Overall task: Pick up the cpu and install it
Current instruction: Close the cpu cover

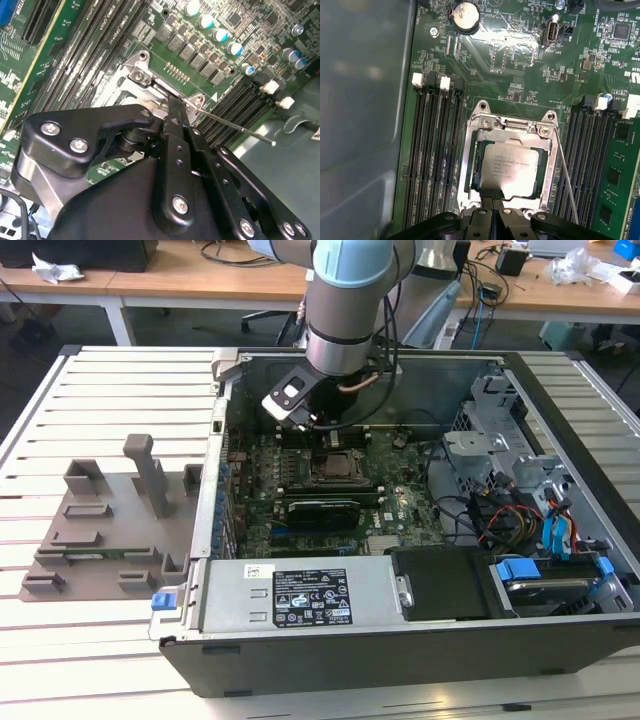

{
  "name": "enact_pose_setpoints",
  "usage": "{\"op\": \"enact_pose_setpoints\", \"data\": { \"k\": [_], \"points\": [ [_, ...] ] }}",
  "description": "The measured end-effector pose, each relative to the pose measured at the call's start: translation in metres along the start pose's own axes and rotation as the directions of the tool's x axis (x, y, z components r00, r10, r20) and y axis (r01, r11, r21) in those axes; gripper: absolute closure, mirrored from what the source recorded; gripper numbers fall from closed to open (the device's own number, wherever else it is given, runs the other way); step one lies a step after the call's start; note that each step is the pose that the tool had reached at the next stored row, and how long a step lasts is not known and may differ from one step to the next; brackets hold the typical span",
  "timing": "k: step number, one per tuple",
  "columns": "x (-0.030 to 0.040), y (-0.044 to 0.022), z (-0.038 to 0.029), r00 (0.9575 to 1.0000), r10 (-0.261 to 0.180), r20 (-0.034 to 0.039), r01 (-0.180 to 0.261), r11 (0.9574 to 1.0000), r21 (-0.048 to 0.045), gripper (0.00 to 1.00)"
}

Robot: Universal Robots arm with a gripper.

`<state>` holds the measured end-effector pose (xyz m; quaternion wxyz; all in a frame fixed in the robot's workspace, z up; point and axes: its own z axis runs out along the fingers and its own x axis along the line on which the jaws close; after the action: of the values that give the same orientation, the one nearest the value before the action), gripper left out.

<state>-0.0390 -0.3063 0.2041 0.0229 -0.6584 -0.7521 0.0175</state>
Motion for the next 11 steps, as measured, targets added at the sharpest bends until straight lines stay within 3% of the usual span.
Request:
{"op": "enact_pose_setpoints", "data": {
  "k": [4, 11],
  "points": [
    [-0.0013, 0.01, -0.0009, 1.0, 0.0, -0.0005, 0.0, 1.0, 0.0008, 0.89],
    [-0.0018, 0.0138, -0.0099, 1.0, 0.0, -0.0004, 0.0, 1.0, 0.0016, 0.89]
  ]
}}
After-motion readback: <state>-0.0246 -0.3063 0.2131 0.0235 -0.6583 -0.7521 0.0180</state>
